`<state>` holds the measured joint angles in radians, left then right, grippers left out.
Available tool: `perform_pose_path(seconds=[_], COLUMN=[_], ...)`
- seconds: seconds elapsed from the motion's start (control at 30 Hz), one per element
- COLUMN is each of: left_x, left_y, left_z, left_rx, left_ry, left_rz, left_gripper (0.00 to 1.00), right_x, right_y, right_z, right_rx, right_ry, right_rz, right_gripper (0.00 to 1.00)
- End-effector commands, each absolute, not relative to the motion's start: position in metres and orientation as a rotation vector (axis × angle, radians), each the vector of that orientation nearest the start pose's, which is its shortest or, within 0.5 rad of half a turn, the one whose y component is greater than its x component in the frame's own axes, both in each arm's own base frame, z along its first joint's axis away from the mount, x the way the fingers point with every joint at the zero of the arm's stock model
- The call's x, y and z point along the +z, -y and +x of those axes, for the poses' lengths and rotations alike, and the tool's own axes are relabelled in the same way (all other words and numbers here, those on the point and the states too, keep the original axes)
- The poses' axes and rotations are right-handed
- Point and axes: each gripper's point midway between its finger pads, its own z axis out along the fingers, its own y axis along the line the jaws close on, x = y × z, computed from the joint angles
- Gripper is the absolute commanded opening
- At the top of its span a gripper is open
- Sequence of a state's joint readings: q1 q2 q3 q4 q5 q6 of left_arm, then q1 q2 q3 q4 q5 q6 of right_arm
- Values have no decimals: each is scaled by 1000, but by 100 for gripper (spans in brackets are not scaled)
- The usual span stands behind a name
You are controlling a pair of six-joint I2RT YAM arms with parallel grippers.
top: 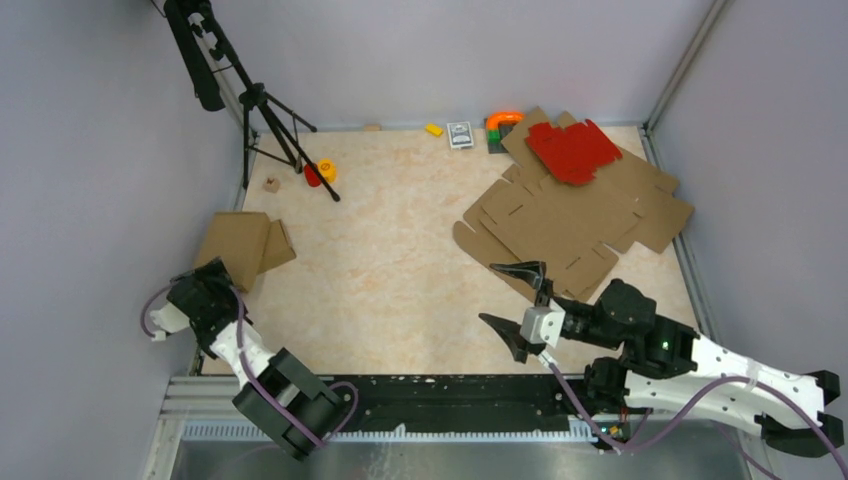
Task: Fold the paper box
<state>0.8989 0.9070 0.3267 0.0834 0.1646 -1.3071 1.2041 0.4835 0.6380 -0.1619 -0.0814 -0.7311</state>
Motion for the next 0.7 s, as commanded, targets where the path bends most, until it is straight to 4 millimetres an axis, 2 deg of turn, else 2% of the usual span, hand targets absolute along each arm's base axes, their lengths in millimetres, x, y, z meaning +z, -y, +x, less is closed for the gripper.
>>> perform_pose_path(seconds=[0.0,0.13,0.2,0.27,0.3,0.4,0.47,0.57,0.67], left_x=[137,150,165,177,182,193,201,209,218], left_y=[-198,-191,-183,-171,-168,-151,-131,-88,-40], left_z=[248,237,234,235,234,235,246,271,295], left_rx=[-377,-302,-292,-286,-260,-216,-268,-369,-446], left_ry=[-1168,-1251,-1265,-1307,-1328,-1408,-1462,-1559,-1671], left_rz=[-1771,-1759,-1715,-1665,-1649,-1601,-1539,-1388,-1107], left_gripper=[99,99,99,99,99,99,99,99,99], right_x=[331,322,301,268,259,247,250,248,242], right_y=[-248,-248,-251,-258,-261,-265,-266,-261,-247], right_z=[107,116,127,131,134,145,150,165,191], right_rx=[482,516,512,498,497,505,550,637,682], right_ry=[-843,-970,-1100,-1210,-1260,-1363,-1385,-1454,-1570], right_rz=[-1268,-1190,-1165,-1223,-1222,-1141,-1062,-955,-832], right_gripper=[86,88,93,94,94,94,95,95,95])
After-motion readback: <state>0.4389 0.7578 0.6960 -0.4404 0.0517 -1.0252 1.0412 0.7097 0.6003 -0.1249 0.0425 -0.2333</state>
